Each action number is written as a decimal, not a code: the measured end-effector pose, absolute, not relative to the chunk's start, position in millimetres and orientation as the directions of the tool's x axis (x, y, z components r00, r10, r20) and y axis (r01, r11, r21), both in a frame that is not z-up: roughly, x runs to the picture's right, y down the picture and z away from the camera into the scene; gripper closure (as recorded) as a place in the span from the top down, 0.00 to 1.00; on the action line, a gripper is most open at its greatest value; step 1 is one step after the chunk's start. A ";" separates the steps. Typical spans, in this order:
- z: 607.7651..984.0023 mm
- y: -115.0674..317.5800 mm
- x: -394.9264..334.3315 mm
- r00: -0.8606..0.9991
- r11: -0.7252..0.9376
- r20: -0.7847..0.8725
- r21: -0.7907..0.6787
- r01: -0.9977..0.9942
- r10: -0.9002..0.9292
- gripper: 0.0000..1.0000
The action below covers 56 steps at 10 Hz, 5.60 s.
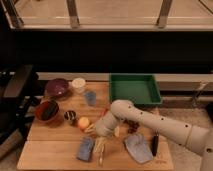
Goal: Place sponge in plastic cup
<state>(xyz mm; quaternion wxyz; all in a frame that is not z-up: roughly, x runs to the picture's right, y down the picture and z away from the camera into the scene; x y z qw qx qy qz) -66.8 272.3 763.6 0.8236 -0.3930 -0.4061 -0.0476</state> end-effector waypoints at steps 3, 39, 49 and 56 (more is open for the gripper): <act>777.4 285.5 -62.1 0.676 0.662 0.684 -0.644 0.384 0.274 0.74; 745.8 83.9 105.7 0.803 0.812 0.539 -0.570 0.125 0.254 0.00; 773.6 -37.0 52.9 0.791 0.921 0.600 -0.364 0.141 0.116 0.00; 779.8 -38.5 54.2 0.788 0.931 0.604 -0.342 0.125 0.116 0.00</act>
